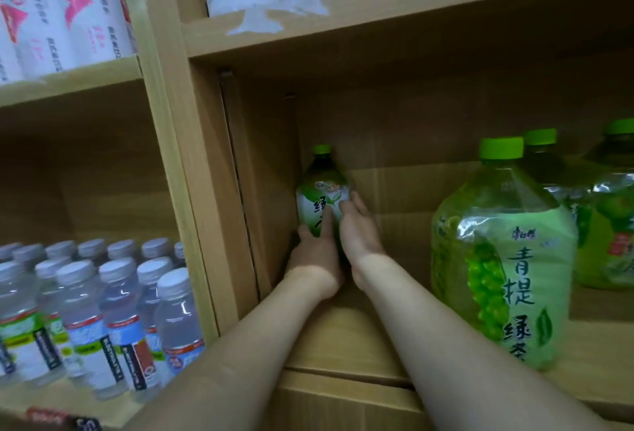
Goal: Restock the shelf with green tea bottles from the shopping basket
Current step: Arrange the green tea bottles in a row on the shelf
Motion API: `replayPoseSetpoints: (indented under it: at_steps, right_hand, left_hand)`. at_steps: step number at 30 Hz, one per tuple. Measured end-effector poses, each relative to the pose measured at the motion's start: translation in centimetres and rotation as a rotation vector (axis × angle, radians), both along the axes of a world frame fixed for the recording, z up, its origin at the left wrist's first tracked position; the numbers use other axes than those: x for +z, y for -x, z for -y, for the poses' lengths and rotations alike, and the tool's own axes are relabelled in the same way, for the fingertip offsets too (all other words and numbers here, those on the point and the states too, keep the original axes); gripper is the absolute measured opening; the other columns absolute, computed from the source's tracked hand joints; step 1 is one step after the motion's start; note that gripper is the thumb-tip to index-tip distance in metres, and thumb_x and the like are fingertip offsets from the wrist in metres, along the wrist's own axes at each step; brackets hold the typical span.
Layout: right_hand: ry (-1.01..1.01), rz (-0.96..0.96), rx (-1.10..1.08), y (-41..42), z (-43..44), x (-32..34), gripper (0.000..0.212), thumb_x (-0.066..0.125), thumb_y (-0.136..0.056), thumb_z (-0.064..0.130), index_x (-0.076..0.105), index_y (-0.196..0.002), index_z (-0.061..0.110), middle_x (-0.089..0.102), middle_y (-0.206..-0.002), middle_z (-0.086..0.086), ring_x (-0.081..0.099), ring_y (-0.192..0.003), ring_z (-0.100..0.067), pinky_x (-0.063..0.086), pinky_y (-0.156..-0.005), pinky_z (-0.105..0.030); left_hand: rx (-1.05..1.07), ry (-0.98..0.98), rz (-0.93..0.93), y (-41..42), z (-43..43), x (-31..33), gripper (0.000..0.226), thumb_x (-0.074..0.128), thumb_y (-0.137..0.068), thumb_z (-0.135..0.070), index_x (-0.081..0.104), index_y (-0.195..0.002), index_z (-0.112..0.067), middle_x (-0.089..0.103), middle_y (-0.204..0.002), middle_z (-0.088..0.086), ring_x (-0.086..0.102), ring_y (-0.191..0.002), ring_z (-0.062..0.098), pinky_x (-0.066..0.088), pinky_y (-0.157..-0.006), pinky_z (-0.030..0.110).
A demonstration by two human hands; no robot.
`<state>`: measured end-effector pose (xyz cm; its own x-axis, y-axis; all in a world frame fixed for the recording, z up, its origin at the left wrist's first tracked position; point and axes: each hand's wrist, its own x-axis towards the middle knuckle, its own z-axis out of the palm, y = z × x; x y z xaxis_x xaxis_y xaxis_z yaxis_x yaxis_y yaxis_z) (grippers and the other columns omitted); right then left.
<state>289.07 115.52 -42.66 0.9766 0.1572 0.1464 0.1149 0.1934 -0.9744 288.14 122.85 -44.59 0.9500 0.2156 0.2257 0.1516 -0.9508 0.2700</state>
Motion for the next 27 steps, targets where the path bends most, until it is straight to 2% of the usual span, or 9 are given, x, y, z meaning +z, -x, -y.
replayPoseSetpoints:
  at_steps: [4, 7, 10, 13, 15, 17, 21, 24, 27]
  right_hand:
    - [0.120, 0.195, -0.029, 2.0, 0.9, 0.6, 0.061, 0.046, -0.094, 0.028, 0.025, -0.151, 0.030, 0.041, -0.150, -0.002, 0.041, -0.136, -0.023, 0.033, -0.109, -0.030]
    - [0.361, 0.548, -0.124, 5.1, 3.7, 2.5, 0.061, 0.055, -0.087, 0.025, 0.036, -0.144, 0.031, 0.055, -0.136, 0.000, 0.052, -0.124, -0.020, 0.043, -0.103, -0.039]
    - [0.448, 0.985, -0.256, 8.9, 8.3, 4.3, 0.042, 0.055, -0.088, 0.023, 0.052, -0.130, 0.028, 0.059, -0.121, 0.004, 0.060, -0.106, -0.015, 0.053, -0.088, -0.038]
    - [0.444, 1.224, -0.520, 9.9, 12.4, 5.6, 0.025, 0.057, -0.088, 0.017, 0.065, -0.111, 0.017, 0.063, -0.102, 0.002, 0.061, -0.089, -0.012, 0.052, -0.076, -0.033]
    - [0.571, 1.186, -0.661, 9.3, 14.4, 5.3, 0.027, 0.057, -0.089, 0.026, 0.064, -0.114, 0.020, 0.062, -0.108, 0.002, 0.057, -0.098, -0.014, 0.048, -0.081, -0.034]
    - [0.678, 1.020, -0.631, 8.3, 15.9, 4.6, 0.036, 0.056, -0.090, 0.037, 0.056, -0.125, 0.028, 0.057, -0.118, 0.003, 0.052, -0.109, -0.015, 0.046, -0.088, -0.036]
    - [0.587, 0.846, -0.344, 6.7, 17.6, 2.9, 0.041, 0.057, -0.091, 0.043, 0.046, -0.130, 0.040, 0.064, -0.099, 0.008, 0.057, -0.077, -0.003, 0.044, -0.073, -0.025]
    - [0.274, 0.793, -0.423, 5.9, 19.8, 2.5, 0.032, 0.058, -0.092, 0.038, 0.057, -0.124, 0.033, 0.066, -0.100, 0.013, 0.062, -0.094, -0.001, 0.053, -0.085, -0.030]
    - [0.316, 0.680, -0.657, 4.6, 22.7, 2.1, 0.050, 0.063, -0.088, 0.041, 0.047, -0.134, 0.029, 0.059, -0.124, 0.002, 0.054, -0.117, -0.016, 0.046, -0.099, -0.041]
  left_hand:
    - [0.012, -0.042, -0.027, -0.3, -0.5, -0.5, 0.071, 0.047, -0.094, -0.021, 0.007, -0.151, -0.033, 0.016, -0.151, 0.015, 0.055, -0.109, 0.036, 0.049, -0.089, 0.040]
    - [-0.047, 0.055, 0.214, 0.5, -0.7, 0.0, 0.050, 0.053, -0.090, -0.027, 0.040, -0.138, -0.027, 0.047, -0.135, 0.009, 0.056, -0.111, 0.027, 0.049, -0.090, 0.037]
    - [-0.261, 0.503, 0.526, 4.2, 1.7, 1.1, 0.025, 0.057, -0.091, -0.025, 0.064, -0.115, -0.021, 0.068, -0.103, -0.005, 0.063, -0.093, 0.008, 0.051, -0.077, 0.024]
    - [-0.565, 0.911, 0.430, 8.1, 5.9, 2.4, 0.031, 0.067, -0.085, -0.029, 0.060, -0.116, -0.029, 0.069, -0.100, -0.018, 0.063, -0.093, -0.004, 0.052, -0.083, 0.020]
    - [-0.660, 0.920, 0.239, 8.9, 8.2, 2.6, 0.063, 0.076, -0.070, -0.048, 0.046, -0.125, -0.040, 0.065, -0.104, -0.032, 0.059, -0.100, -0.013, 0.052, -0.089, 0.020]
    - [-0.638, 0.786, 0.154, 8.5, 9.7, 2.4, 0.094, 0.079, -0.061, -0.055, 0.026, -0.138, -0.047, 0.057, -0.122, -0.027, 0.057, -0.108, -0.010, 0.049, -0.093, 0.019]
    - [-0.582, 0.655, 0.270, 7.6, 10.8, 2.2, 0.102, 0.085, -0.062, -0.043, 0.022, -0.142, -0.038, 0.052, -0.114, -0.031, 0.048, -0.098, -0.026, 0.042, -0.079, 0.000]
    - [-0.555, 0.723, 0.311, 6.7, 10.4, 1.7, 0.106, 0.088, -0.050, -0.047, 0.034, -0.140, -0.033, 0.066, -0.116, -0.014, 0.061, -0.108, -0.001, 0.050, -0.096, 0.032]
    - [-0.499, 0.731, 0.355, 6.2, 10.0, 1.5, 0.110, 0.089, -0.049, -0.045, 0.031, -0.142, -0.032, 0.067, -0.116, -0.011, 0.063, -0.109, 0.005, 0.049, -0.098, 0.039]
